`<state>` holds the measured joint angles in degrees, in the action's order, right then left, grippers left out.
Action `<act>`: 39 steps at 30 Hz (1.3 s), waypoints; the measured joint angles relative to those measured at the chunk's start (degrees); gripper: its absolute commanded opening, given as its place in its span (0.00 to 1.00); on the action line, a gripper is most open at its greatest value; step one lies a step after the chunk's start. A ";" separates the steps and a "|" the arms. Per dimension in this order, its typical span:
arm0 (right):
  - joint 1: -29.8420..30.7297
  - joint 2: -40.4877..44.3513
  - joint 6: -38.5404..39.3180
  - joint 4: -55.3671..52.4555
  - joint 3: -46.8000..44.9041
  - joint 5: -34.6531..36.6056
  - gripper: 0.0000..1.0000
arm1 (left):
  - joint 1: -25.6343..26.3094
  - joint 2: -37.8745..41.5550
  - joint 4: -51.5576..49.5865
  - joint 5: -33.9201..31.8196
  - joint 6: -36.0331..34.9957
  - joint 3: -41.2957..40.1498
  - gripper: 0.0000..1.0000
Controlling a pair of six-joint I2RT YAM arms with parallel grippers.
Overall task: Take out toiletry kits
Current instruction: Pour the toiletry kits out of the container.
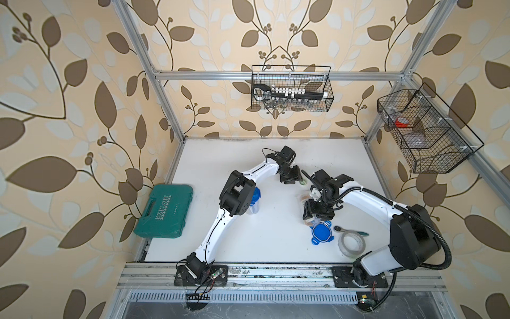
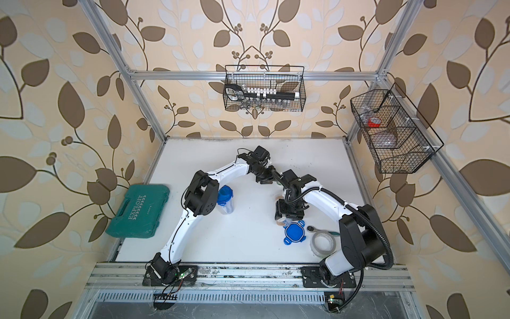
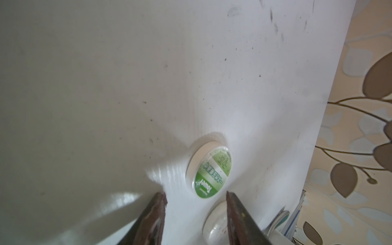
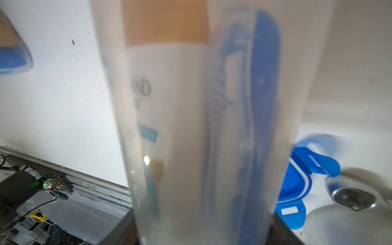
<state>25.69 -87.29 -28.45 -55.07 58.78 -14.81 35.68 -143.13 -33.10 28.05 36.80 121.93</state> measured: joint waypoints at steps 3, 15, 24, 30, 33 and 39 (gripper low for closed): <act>0.00 0.02 0.00 -1.01 0.35 0.07 0.59 | 0.00 0.00 0.26 0.04 -0.02 -0.17 0.49; -1.55 -0.22 1.33 -7.32 3.89 0.44 0.60 | 0.00 0.00 1.03 0.59 0.02 -0.57 0.49; -1.57 -1.62 2.19 -9.16 5.44 1.57 0.59 | -0.02 0.02 2.43 1.70 0.28 -1.22 0.49; -1.42 -1.73 2.69 -10.58 5.44 1.73 0.60 | -0.02 0.02 3.02 1.81 0.70 -1.33 0.50; -1.42 -1.73 2.89 -10.78 5.16 1.68 0.60 | 0.00 0.02 3.04 1.90 0.79 -1.33 0.50; -1.42 -1.27 3.04 -11.13 3.98 1.64 0.62 | 0.02 0.02 3.17 1.92 0.83 -1.40 0.50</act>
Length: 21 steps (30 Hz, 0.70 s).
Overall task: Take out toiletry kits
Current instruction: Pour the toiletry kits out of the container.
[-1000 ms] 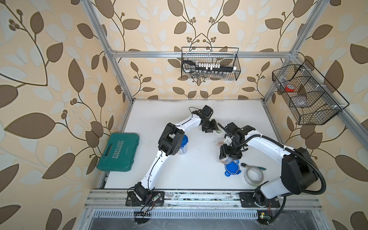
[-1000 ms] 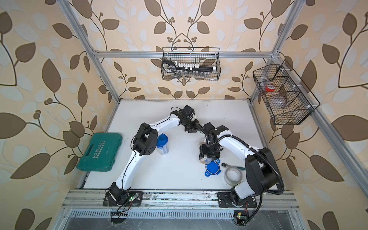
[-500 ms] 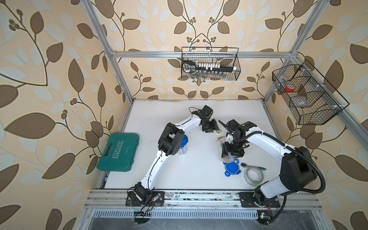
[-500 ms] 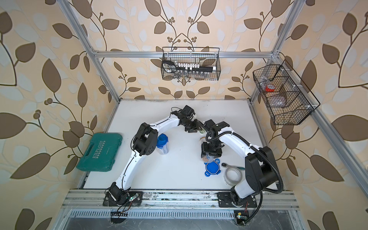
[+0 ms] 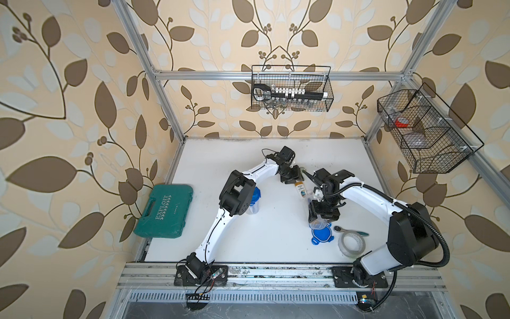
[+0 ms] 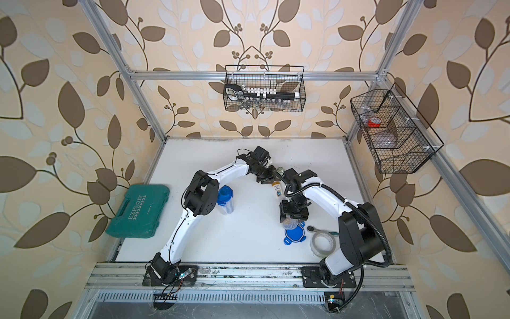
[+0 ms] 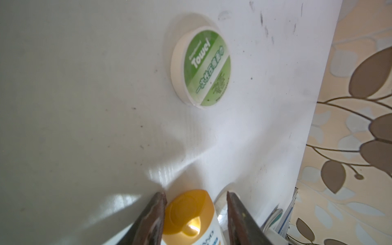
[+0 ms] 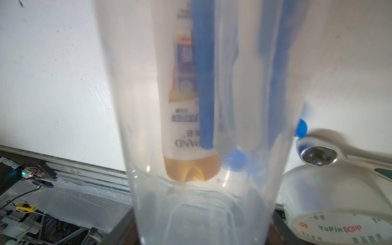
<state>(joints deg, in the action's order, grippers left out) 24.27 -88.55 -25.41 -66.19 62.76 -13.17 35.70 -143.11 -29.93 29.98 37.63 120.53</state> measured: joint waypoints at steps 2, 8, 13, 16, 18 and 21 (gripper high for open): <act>0.00 0.68 0.00 -0.72 -0.48 -0.04 0.62 | 0.00 0.00 0.02 0.00 0.02 0.00 0.50; 0.00 3.58 0.26 -4.90 -1.38 -0.44 0.63 | 0.02 0.00 0.90 0.31 0.07 -0.44 0.50; 0.00 5.55 0.85 -8.24 -1.38 -0.81 0.64 | 0.00 0.00 1.44 0.70 0.07 -0.63 0.50; 0.00 5.99 1.07 -9.25 -1.38 -0.83 0.64 | 0.02 0.00 1.53 0.74 0.24 -0.63 0.50; 0.00 5.99 1.05 -9.27 -1.38 -0.81 0.64 | 0.00 0.00 1.60 0.87 0.39 -0.66 0.50; 0.00 5.95 0.83 -8.94 -1.36 -0.98 0.64 | 0.00 0.00 1.73 0.92 0.52 -0.72 0.50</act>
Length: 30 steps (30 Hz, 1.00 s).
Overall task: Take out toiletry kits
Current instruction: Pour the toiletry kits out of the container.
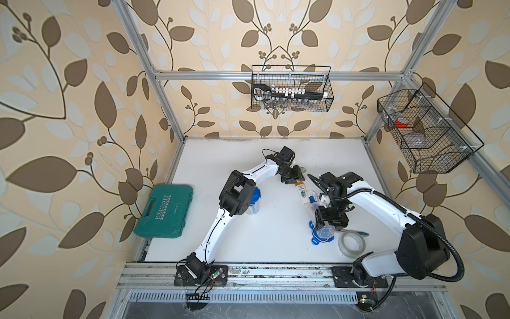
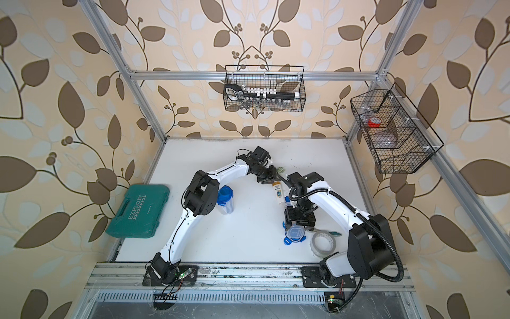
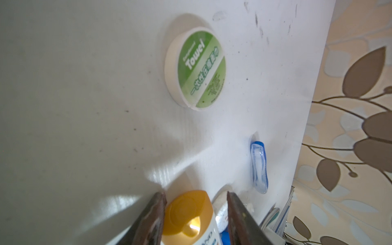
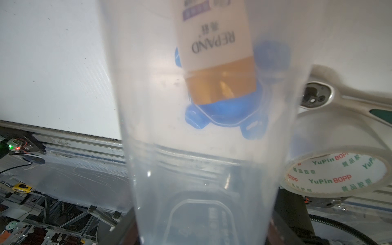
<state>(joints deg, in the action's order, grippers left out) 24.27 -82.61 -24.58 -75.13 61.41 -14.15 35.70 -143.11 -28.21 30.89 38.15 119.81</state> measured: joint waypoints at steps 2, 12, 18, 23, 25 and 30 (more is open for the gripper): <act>0.00 -0.31 -0.09 0.35 0.22 -0.11 0.64 | 0.00 0.00 0.04 0.02 0.04 -0.02 0.50; 0.00 -2.86 -0.87 2.97 0.96 1.29 0.63 | 0.50 0.20 0.37 0.15 0.76 -0.26 0.51; -0.09 -0.44 -1.11 1.73 1.14 2.12 0.64 | 0.85 0.61 0.04 0.20 1.05 -0.72 0.51; -0.20 2.34 -1.53 -0.48 2.97 2.21 0.63 | 1.09 0.98 -1.51 0.13 1.05 -0.72 0.53; -0.31 2.58 -1.57 -1.05 4.11 2.56 0.64 | 1.11 1.11 -2.03 0.02 1.03 -0.72 0.53; -1.25 1.99 -1.53 -0.96 7.21 3.52 0.63 | 1.11 1.46 -3.67 -0.48 0.74 -0.72 0.53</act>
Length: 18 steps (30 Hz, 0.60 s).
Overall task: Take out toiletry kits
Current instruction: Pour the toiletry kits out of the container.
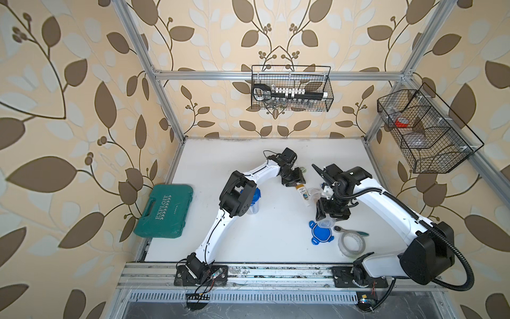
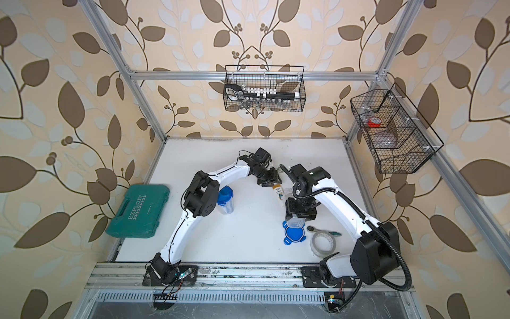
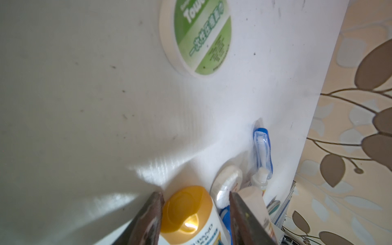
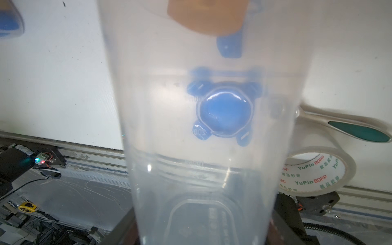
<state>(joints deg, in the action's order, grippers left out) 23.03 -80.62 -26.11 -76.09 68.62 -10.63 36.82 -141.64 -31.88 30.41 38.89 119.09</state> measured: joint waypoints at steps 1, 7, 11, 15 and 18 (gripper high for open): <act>-0.24 -0.57 0.02 0.17 0.28 0.17 0.62 | 0.00 0.02 -0.17 -0.07 0.00 0.00 0.54; -0.66 -4.11 0.24 2.01 -0.20 0.11 0.62 | 0.00 0.04 -0.55 -0.37 -0.02 0.11 0.54; -0.61 -2.86 0.17 2.62 -3.28 -0.79 0.62 | 0.00 0.04 -0.98 -0.48 -0.04 0.28 0.54; 2.45 1.42 -1.16 0.90 -7.04 -1.86 0.62 | 0.00 0.04 -1.05 -0.42 -0.07 0.44 0.57; 6.91 5.46 -3.17 -0.87 -6.12 -2.32 0.63 | 0.00 0.04 -1.42 -0.42 -0.04 1.05 0.60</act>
<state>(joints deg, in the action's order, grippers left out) 29.93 -75.16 -29.28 -76.97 62.50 -12.95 36.82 -141.60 -33.30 30.00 38.85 120.14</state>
